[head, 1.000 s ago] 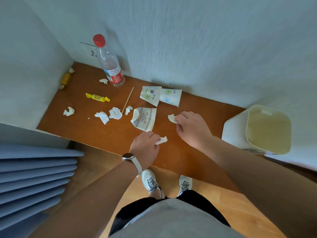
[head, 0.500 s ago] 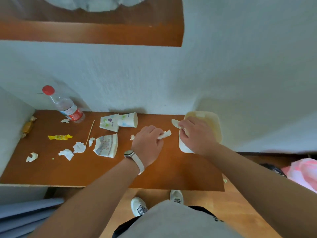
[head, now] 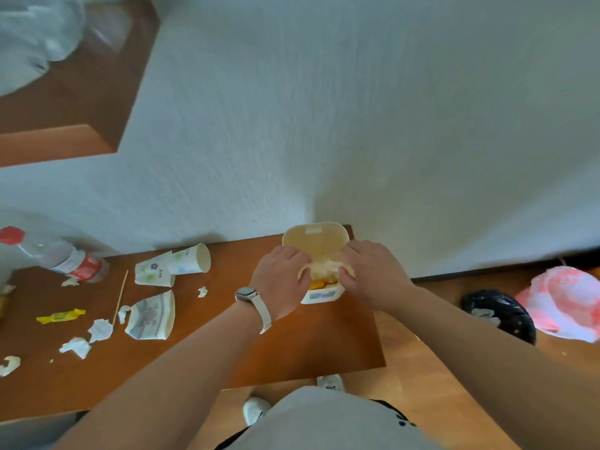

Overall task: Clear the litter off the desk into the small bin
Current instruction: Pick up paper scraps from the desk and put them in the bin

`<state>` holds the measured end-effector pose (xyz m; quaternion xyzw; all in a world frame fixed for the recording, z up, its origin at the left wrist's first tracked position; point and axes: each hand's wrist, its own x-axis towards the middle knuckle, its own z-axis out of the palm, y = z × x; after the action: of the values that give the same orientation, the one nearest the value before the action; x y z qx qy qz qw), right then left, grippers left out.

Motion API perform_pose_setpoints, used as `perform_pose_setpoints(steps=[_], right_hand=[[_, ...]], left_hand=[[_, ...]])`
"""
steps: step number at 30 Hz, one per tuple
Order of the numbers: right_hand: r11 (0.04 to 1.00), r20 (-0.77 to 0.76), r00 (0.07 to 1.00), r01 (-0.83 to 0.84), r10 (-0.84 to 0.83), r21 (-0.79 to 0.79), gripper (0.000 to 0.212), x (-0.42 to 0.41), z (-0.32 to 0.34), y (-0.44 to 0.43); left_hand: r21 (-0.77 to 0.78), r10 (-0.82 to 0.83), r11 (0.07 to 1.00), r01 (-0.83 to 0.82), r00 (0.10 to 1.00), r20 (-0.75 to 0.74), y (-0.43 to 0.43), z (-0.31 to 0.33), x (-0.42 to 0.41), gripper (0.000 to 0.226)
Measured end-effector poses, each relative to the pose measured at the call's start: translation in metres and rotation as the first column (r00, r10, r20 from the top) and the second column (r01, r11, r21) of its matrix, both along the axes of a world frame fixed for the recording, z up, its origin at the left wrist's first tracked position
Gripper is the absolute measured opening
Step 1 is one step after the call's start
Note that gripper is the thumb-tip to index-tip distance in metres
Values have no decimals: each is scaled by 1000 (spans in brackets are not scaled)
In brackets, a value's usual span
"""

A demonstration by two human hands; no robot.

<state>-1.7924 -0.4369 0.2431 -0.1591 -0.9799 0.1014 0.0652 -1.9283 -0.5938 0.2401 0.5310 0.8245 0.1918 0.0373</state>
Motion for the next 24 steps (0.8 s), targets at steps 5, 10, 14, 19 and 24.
perform_pose_setpoints(steps=[5,10,14,19,24], right_hand=[[992,31,992,-126,125,31,34,-13,1,5],[944,-4,945,-327,328,46,35,-48,7,-16],[892,-6,893,-449,450,59,40,-78,14,-49],[829,63,832,-555,552,62,44,-109,7,-95],[802,149,797,-596,586,32,46,-139,-9,-137]], left_hand=[[-60,64,996,-67,997,-49,-19,-1,-6,27],[-142,151,976,-163,984,-92,-58,10,-13,36],[-218,259,935,-282,957,-128,-98,15,-15,45],[-329,395,851,-410,912,-113,-158,12,-29,48],[-387,490,784,-486,866,-98,-219,2,-49,48]])
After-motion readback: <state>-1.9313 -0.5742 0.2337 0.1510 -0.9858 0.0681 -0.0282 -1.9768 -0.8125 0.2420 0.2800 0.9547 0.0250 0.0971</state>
